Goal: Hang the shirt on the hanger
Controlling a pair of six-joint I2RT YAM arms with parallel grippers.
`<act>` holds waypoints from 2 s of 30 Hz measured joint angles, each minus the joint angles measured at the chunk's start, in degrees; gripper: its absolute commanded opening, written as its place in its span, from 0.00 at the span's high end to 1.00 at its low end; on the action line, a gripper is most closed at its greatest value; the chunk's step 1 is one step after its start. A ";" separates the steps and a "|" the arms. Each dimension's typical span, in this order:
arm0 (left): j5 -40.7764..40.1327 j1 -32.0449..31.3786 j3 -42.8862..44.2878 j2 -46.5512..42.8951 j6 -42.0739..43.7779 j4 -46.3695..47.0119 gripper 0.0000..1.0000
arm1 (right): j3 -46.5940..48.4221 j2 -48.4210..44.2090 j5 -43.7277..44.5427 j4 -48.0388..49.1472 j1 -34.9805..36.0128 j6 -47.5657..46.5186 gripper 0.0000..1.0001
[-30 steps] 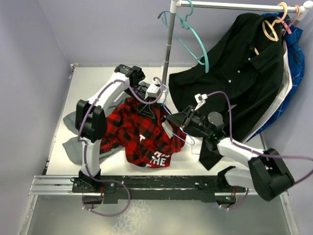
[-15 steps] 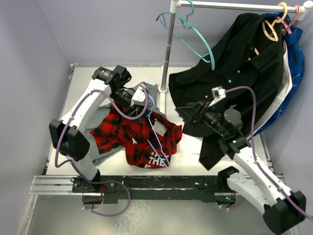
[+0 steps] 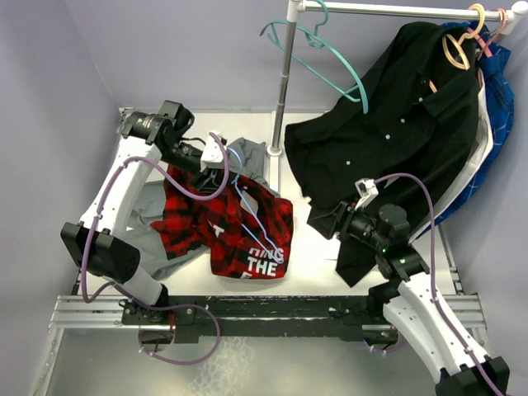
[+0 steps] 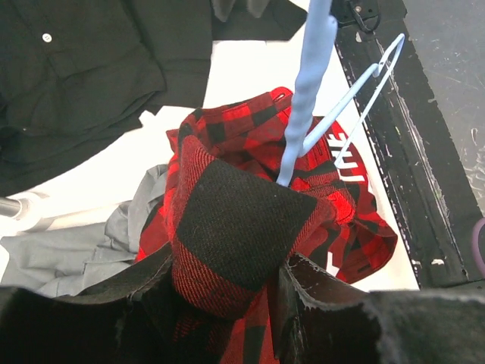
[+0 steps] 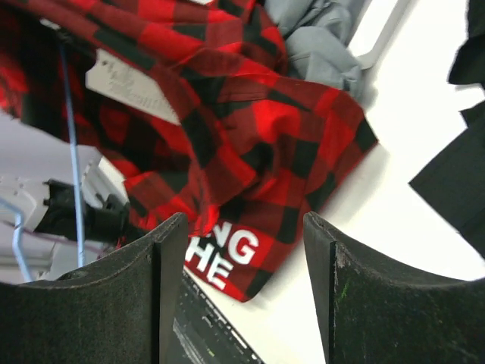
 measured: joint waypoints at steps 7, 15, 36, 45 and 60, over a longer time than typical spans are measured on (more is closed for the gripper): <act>0.92 0.04 0.59 0.02 -1.40 1.11 1.00 | -0.28 2.91 -0.22 2.60 6.80 1.79 0.28; 1.81 0.04 1.97 0.07 -2.43 1.38 1.00 | -0.24 19.50 1.77 12.17 12.35 3.52 0.32; 1.38 0.04 1.55 1.75 -8.87 8.15 1.00 | 1.38 27.85 4.00 24.22 18.56 7.08 1.00; -6.60 0.04 -3.61 0.48 -17.90 17.53 1.00 | 5.64 18.99 14.12 11.17 18.56 2.82 1.00; -14.95 -0.13 -7.21 -2.80 -32.39 31.47 1.00 | 8.85 15.30 20.44 -1.29 18.58 -2.25 1.00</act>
